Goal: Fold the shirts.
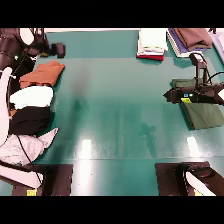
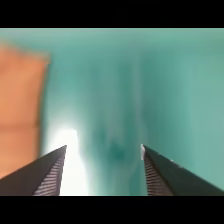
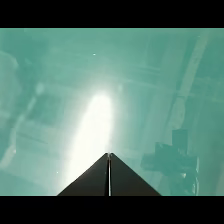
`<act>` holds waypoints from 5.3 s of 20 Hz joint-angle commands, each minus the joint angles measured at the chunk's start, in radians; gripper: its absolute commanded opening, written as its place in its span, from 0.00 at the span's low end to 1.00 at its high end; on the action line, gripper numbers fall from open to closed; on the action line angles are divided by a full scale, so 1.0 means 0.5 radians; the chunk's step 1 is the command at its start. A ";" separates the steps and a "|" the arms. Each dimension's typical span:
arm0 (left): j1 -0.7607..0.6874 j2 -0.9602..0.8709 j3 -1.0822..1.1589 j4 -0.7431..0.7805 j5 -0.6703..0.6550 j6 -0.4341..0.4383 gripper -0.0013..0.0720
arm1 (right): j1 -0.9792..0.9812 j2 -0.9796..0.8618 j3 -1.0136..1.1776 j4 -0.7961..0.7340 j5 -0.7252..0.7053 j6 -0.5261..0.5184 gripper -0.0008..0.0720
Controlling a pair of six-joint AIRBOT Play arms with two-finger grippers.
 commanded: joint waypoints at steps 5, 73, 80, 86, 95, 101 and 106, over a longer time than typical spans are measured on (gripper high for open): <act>0.381 -0.438 -0.005 0.082 -0.003 -0.040 0.78 | 0.002 -0.002 0.000 -0.001 -0.004 0.001 0.04; 0.033 0.529 -0.983 -1.205 0.137 0.732 0.05 | -0.391 -0.320 0.170 -0.005 0.352 0.000 0.74; 0.031 0.520 -0.987 -1.179 0.066 0.714 0.05 | -0.098 -0.978 0.031 0.484 -0.240 -0.145 0.74; 0.031 0.521 -0.986 -1.179 0.021 0.710 0.05 | 0.152 -1.489 0.473 0.465 -0.203 -0.163 0.63; 0.031 0.902 -0.602 -0.973 0.034 0.626 0.05 | 0.056 -1.062 0.982 0.397 -0.004 -0.345 0.04; 0.031 1.471 0.047 -0.962 0.045 0.624 0.05 | -0.100 -0.256 1.505 0.250 0.233 -0.310 0.04; 0.031 1.666 0.251 -1.022 0.072 0.610 0.05 | -0.233 0.022 1.748 0.127 0.417 -0.153 0.04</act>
